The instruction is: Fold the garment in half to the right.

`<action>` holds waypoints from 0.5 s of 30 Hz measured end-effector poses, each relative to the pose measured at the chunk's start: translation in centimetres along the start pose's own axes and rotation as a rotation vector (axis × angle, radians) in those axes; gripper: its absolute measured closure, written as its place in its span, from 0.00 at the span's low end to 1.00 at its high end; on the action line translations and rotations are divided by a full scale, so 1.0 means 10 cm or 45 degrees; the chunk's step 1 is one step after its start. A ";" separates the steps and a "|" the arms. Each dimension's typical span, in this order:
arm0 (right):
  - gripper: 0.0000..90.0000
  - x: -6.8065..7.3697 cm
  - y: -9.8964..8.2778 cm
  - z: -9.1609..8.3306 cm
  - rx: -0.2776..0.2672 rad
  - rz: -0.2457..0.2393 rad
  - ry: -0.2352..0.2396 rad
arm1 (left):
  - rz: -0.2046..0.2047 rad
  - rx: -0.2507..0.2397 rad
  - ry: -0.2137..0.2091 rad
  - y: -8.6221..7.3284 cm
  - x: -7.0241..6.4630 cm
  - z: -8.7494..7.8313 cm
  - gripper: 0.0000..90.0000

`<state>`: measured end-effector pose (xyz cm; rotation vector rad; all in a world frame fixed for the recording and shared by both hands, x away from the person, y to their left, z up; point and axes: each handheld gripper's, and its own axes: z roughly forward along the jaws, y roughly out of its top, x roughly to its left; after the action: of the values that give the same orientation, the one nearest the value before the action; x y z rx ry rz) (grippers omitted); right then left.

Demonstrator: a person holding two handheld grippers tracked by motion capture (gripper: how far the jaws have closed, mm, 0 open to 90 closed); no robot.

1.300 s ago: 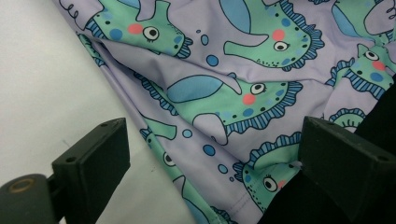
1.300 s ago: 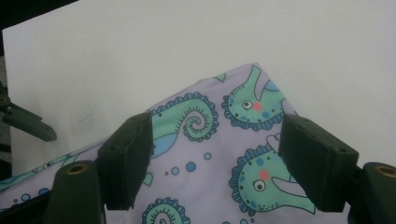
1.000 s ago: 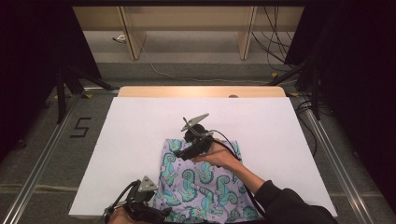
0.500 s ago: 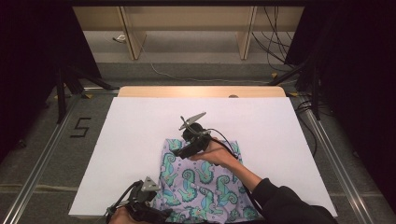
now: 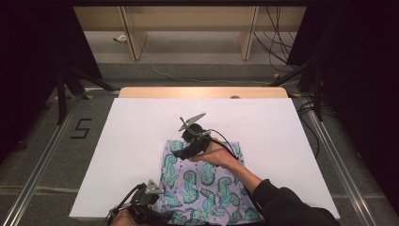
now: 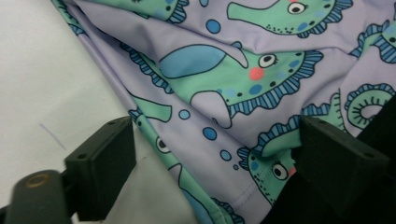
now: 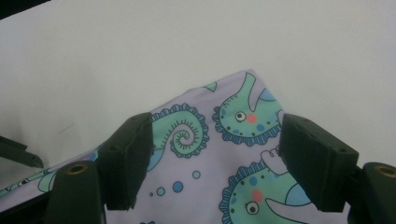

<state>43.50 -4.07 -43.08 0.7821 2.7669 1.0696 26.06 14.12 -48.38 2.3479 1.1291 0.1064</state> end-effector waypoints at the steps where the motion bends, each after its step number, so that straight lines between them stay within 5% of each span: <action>1: 0.31 0.00 0.00 0.01 0.003 0.002 -0.001 | 0.010 0.006 -0.001 0.00 -0.01 0.00 0.18; 9: 0.31 -0.05 0.04 0.09 0.025 0.011 -0.008 | 0.097 -0.019 0.070 0.01 -0.06 0.01 0.41; 15: 0.31 -0.10 0.12 0.17 0.043 0.028 -0.014 | 0.159 -0.039 0.062 0.03 -0.09 0.02 0.63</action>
<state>45.31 -2.72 -43.73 0.8213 2.7809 1.0217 25.74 13.24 -48.26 2.3992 0.9953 0.2247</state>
